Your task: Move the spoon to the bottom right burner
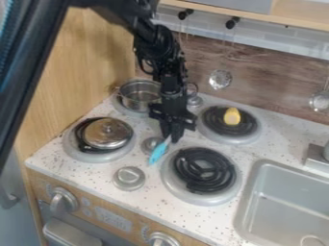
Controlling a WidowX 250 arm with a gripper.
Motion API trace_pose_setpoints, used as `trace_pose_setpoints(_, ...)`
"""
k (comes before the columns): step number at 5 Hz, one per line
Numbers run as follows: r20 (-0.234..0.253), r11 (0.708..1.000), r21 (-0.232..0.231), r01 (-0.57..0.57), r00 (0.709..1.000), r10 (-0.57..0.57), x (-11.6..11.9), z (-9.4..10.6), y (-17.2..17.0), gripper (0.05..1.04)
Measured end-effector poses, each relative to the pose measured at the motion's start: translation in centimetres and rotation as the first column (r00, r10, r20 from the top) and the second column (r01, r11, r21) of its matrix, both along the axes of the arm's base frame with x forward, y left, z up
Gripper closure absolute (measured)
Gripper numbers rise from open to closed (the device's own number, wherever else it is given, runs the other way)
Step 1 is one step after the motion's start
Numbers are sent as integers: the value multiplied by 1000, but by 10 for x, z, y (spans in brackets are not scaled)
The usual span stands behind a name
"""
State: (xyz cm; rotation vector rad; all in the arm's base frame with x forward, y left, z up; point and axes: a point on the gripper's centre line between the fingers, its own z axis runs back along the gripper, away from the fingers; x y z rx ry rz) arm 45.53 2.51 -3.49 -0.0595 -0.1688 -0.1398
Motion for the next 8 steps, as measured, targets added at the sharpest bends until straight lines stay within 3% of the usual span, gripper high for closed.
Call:
trace_pose_setpoints(1, 71, 999, -20, 42, 997, -41, 3, 39, -8, 1029)
trace_pose_setpoints(3, 72, 981, -27, 194, 979, -192, -13, 47, -59, 1015)
trace_pose_setpoints(4, 55, 979, -16, 205, 977, -204, -16, 46, -62, 869)
trace_pose_setpoints(5, 52, 979, 5, 205, 977, -205, -16, 45, -58, 619)
trace_pose_setpoints(6, 49, 985, 24, 172, 984, -173, -10, 42, -46, 308)
trace_pose_setpoints(7, 23, 986, 37, 163, 986, -164, -8, 30, -40, 73)
trace_pose_setpoints(8, 3, 983, 62, 175, 984, -176, -2, 16, -36, 73)
